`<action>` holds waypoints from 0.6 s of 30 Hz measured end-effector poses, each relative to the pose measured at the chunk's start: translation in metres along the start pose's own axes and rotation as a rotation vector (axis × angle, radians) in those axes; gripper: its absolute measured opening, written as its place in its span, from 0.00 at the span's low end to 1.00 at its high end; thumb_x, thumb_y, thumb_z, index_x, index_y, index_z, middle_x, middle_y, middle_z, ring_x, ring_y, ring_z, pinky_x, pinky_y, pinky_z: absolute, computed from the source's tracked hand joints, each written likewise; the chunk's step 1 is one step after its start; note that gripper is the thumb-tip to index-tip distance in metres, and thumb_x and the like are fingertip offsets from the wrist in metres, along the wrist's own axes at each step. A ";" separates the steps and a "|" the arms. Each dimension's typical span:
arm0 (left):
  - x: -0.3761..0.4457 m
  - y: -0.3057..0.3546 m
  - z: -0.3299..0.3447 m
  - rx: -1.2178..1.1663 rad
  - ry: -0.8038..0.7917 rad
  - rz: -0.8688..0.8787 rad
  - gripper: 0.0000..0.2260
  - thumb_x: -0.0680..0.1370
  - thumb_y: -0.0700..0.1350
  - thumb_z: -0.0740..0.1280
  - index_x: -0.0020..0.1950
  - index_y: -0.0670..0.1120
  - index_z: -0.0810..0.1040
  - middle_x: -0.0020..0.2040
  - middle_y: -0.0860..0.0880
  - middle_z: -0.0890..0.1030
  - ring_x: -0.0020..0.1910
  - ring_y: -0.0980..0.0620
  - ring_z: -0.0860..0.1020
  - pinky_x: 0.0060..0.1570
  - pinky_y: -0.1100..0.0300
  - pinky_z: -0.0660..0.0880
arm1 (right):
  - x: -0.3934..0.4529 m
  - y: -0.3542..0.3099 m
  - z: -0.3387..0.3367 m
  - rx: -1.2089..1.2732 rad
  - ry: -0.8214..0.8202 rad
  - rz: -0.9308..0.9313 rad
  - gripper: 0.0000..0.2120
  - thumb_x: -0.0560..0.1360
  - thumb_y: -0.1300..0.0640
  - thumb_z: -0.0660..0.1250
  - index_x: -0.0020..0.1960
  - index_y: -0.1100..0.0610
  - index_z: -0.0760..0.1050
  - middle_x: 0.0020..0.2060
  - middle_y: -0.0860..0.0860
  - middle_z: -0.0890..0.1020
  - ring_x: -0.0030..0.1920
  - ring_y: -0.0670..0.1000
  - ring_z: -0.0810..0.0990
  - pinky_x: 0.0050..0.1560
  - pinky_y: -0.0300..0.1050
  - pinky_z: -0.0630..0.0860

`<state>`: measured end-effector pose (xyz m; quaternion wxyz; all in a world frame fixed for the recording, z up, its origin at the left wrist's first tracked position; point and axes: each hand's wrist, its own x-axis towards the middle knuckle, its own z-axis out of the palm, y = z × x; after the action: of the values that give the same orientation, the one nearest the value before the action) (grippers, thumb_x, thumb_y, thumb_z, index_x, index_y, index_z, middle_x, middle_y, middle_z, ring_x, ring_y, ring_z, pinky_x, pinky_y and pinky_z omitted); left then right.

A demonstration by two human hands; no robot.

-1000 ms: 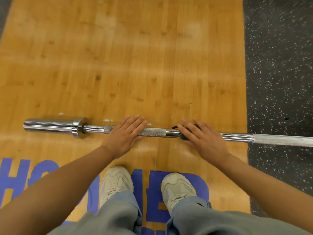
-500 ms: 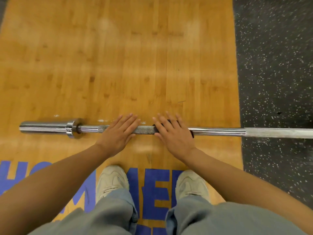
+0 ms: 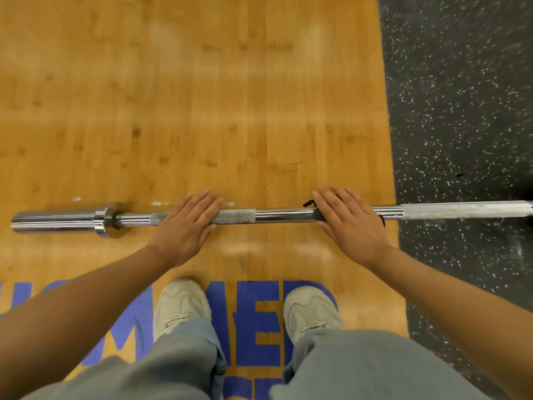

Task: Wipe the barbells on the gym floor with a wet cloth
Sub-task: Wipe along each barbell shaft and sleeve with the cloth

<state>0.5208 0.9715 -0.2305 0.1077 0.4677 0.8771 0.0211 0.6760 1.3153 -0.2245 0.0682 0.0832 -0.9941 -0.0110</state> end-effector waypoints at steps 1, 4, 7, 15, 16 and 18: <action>0.000 0.000 0.000 0.000 -0.004 -0.007 0.24 0.85 0.53 0.48 0.76 0.42 0.62 0.74 0.41 0.69 0.74 0.43 0.65 0.76 0.54 0.48 | 0.005 -0.008 0.002 -0.002 0.007 0.012 0.24 0.84 0.47 0.53 0.74 0.60 0.64 0.70 0.58 0.75 0.69 0.60 0.74 0.71 0.55 0.64; 0.000 -0.001 -0.002 -0.004 -0.017 -0.015 0.25 0.85 0.54 0.45 0.76 0.42 0.63 0.73 0.42 0.70 0.74 0.43 0.65 0.76 0.54 0.48 | 0.028 -0.038 0.008 0.002 0.007 -0.013 0.24 0.84 0.47 0.53 0.74 0.60 0.68 0.69 0.57 0.76 0.69 0.59 0.75 0.70 0.54 0.64; -0.001 -0.001 -0.002 -0.020 -0.020 -0.022 0.26 0.85 0.55 0.44 0.76 0.42 0.63 0.74 0.42 0.69 0.74 0.43 0.65 0.76 0.54 0.48 | 0.028 -0.037 0.008 0.036 -0.018 -0.102 0.23 0.85 0.48 0.53 0.75 0.59 0.67 0.70 0.56 0.75 0.69 0.59 0.74 0.69 0.55 0.70; -0.002 0.006 -0.003 -0.003 -0.024 -0.042 0.26 0.85 0.54 0.44 0.76 0.42 0.64 0.73 0.42 0.70 0.74 0.43 0.64 0.77 0.54 0.46 | -0.027 0.031 -0.007 0.005 -0.046 -0.007 0.24 0.86 0.47 0.49 0.77 0.58 0.60 0.70 0.57 0.74 0.69 0.61 0.74 0.70 0.57 0.66; -0.002 0.007 -0.004 0.004 -0.025 -0.042 0.26 0.85 0.54 0.44 0.76 0.42 0.64 0.73 0.41 0.70 0.74 0.43 0.64 0.77 0.54 0.46 | -0.020 0.021 -0.005 0.016 -0.042 0.019 0.23 0.86 0.47 0.48 0.76 0.58 0.61 0.69 0.57 0.75 0.69 0.61 0.74 0.70 0.56 0.65; -0.002 0.007 -0.004 0.004 -0.026 -0.041 0.25 0.85 0.54 0.44 0.76 0.42 0.64 0.73 0.41 0.70 0.74 0.43 0.65 0.77 0.55 0.46 | 0.000 -0.010 0.002 0.032 -0.022 0.026 0.23 0.85 0.47 0.49 0.75 0.58 0.64 0.68 0.57 0.77 0.68 0.61 0.75 0.69 0.56 0.65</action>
<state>0.5266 0.9734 -0.2250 0.1183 0.4502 0.8850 0.0110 0.6771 1.3059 -0.2264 0.0561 0.0713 -0.9959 0.0050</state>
